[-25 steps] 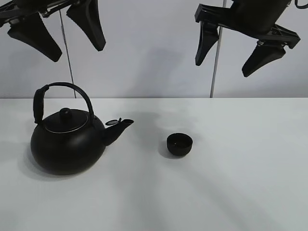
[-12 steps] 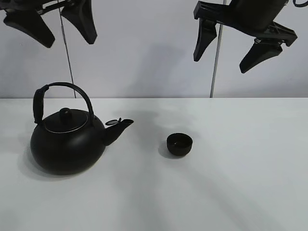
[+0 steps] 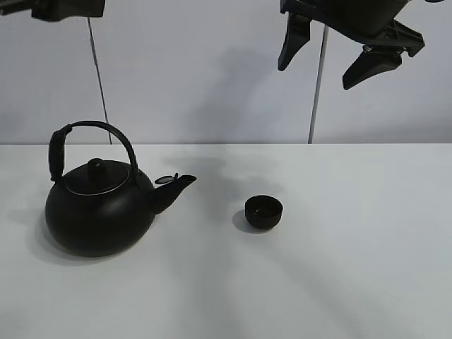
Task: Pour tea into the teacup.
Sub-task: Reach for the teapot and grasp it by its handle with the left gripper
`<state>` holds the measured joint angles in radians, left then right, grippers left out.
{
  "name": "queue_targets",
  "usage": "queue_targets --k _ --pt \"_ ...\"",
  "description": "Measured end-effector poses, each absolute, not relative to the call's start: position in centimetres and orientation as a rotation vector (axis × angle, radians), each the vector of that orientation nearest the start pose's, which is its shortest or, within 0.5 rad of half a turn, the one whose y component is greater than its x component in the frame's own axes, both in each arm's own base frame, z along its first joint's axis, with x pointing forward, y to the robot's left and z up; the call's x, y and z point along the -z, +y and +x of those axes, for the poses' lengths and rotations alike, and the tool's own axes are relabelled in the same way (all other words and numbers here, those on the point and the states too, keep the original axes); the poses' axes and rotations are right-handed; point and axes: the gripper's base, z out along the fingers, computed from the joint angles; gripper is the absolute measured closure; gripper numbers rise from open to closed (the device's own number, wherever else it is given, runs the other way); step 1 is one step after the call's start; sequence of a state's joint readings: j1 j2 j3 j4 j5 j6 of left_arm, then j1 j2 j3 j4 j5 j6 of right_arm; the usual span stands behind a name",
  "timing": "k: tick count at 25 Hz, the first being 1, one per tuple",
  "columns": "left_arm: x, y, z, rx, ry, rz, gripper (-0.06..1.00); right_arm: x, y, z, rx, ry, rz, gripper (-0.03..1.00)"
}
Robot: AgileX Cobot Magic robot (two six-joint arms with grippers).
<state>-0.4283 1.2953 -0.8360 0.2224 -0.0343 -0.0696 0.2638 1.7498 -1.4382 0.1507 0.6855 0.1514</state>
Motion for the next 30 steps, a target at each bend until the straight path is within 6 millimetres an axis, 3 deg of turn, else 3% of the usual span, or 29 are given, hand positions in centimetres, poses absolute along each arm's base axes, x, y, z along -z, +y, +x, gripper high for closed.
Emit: queue_targets --k 4,11,16,20,25,30 --pt "-27.6 -11.5 24.9 0.198 1.758 0.600 0.37 -29.2 11.1 38.2 -0.349 2.446 -0.030 0.34" --pt "-23.5 -6.4 24.0 0.121 1.770 0.421 0.37 -29.6 11.2 38.6 -0.358 2.378 -0.022 0.34" --pt "-21.1 -4.7 22.9 0.111 1.716 0.357 0.37 -29.8 11.2 38.8 -0.362 2.348 -0.018 0.34" --pt "-18.7 -4.8 22.9 0.142 1.703 0.353 0.37 -29.8 11.2 38.8 -0.362 2.346 -0.018 0.34" --pt "-17.4 -5.2 23.8 0.186 1.617 0.341 0.37 -29.8 11.2 38.8 -0.363 2.346 -0.018 0.34" --pt "-15.1 -5.7 23.9 0.219 1.695 0.398 0.37 -29.8 11.2 38.8 -0.363 2.346 -0.018 0.34"
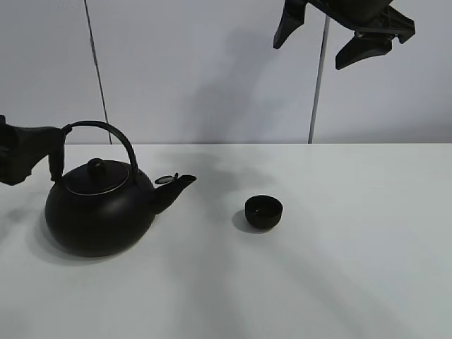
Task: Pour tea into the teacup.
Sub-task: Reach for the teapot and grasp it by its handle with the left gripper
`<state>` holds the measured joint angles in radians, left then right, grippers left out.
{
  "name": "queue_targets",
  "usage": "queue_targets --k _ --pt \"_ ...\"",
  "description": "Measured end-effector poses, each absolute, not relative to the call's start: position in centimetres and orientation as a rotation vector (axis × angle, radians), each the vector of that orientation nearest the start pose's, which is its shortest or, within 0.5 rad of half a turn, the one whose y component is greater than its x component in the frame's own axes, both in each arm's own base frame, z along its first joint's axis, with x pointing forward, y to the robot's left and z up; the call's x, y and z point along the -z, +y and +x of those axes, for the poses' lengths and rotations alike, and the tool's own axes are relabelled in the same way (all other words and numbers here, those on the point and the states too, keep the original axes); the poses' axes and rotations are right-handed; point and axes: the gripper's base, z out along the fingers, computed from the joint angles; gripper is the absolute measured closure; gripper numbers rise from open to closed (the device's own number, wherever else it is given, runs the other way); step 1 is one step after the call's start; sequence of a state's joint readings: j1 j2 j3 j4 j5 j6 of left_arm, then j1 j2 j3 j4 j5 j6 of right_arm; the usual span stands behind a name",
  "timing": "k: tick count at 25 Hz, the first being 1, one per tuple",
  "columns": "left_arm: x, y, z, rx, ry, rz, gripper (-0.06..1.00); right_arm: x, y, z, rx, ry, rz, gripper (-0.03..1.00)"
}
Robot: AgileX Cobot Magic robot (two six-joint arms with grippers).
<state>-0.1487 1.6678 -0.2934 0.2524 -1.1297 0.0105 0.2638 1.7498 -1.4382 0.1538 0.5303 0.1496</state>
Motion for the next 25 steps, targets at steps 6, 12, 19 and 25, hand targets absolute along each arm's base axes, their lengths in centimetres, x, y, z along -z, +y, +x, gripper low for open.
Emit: queue_targets --k 6,12,19,25 --pt "-13.9 -5.9 23.8 0.236 1.733 0.428 0.37 -29.8 11.2 38.8 -0.363 2.345 -0.017 0.34" --pt "-13.0 -6.0 24.8 0.237 1.758 0.431 0.37 -29.8 11.2 38.8 -0.363 2.344 -0.017 0.34" --pt "-12.8 -6.2 26.1 0.235 1.737 0.426 0.37 -29.8 11.2 38.8 -0.363 2.344 -0.017 0.34" --pt "-12.1 -6.3 27.0 0.237 1.749 0.426 0.37 -29.8 11.2 38.8 -0.363 2.344 -0.017 0.34"
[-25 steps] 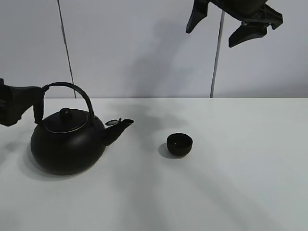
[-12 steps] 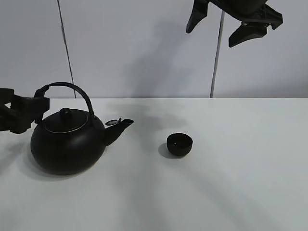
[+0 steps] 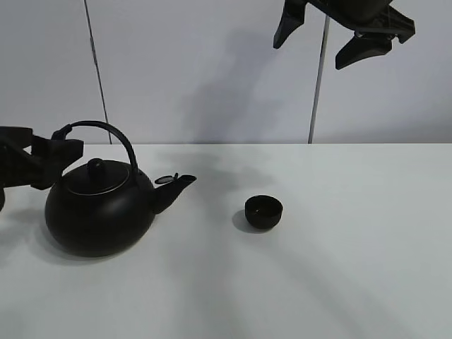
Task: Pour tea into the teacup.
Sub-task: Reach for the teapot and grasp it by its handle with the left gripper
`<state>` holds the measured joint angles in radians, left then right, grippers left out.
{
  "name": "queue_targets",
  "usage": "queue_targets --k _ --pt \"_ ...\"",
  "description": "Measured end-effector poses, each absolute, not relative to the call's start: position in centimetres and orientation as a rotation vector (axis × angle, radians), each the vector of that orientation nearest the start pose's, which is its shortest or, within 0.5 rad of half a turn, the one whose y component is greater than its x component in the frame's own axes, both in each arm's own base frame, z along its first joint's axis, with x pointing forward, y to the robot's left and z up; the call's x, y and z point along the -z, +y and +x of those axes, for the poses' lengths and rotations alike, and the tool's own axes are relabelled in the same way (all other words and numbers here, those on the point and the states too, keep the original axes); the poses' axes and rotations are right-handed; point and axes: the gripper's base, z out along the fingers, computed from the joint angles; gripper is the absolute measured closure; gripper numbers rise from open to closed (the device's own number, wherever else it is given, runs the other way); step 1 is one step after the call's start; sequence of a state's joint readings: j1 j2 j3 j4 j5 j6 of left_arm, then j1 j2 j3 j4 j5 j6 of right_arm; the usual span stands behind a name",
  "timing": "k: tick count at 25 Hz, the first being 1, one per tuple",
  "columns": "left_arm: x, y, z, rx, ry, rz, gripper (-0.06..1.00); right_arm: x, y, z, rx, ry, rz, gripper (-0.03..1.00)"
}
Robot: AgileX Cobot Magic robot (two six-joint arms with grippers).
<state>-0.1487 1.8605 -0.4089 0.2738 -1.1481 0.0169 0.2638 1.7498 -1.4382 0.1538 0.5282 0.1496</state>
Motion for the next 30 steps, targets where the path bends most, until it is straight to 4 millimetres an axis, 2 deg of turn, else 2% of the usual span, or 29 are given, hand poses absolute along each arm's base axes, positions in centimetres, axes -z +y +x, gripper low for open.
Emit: queue_targets --k 6,30 --pt "-13.0 -6.5 28.3 0.230 1.701 0.424 0.37 -29.8 11.2 38.8 -0.363 2.344 -0.017 0.34" --pt "-12.6 -6.5 28.2 0.260 1.755 0.389 0.37 -29.8 11.2 38.8 -0.363 2.344 -0.017 0.34"
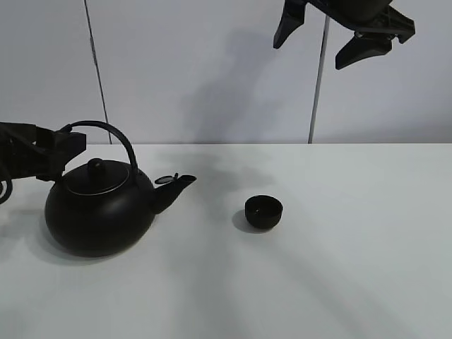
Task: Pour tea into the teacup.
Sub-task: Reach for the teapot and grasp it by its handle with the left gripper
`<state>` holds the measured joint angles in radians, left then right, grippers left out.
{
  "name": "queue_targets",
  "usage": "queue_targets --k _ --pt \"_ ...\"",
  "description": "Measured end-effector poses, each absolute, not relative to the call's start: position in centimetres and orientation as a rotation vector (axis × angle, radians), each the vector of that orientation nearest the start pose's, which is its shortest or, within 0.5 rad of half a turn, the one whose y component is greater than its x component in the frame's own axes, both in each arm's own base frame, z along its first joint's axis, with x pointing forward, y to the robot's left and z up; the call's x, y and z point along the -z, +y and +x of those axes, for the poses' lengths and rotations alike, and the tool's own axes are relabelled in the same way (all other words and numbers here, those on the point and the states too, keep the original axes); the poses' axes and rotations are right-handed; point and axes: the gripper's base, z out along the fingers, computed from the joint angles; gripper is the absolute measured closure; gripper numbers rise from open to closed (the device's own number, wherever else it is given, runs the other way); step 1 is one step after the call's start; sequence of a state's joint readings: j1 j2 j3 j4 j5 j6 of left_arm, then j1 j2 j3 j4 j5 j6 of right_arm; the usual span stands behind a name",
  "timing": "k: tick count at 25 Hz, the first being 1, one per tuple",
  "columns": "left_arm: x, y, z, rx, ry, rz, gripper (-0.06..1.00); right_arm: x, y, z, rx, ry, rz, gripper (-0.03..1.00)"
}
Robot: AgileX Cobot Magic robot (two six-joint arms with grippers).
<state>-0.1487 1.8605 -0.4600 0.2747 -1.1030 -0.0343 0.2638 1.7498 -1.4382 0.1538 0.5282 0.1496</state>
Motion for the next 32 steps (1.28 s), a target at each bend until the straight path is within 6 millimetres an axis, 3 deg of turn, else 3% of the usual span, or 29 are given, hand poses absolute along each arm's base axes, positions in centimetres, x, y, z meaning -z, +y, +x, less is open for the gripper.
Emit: queue_targets --k 13,21,32 --pt "-11.2 -6.7 28.2 0.311 1.787 0.373 0.39 -29.8 11.2 38.8 -0.363 2.344 -0.017 0.34" --pt "-11.2 -6.8 28.2 0.308 1.774 0.410 0.80 -29.8 11.2 38.8 -0.363 2.344 -0.017 0.34" --pt "-12.1 -6.9 28.5 0.258 1.780 0.453 0.82 -29.8 11.2 38.8 -0.363 2.344 -0.017 0.34"
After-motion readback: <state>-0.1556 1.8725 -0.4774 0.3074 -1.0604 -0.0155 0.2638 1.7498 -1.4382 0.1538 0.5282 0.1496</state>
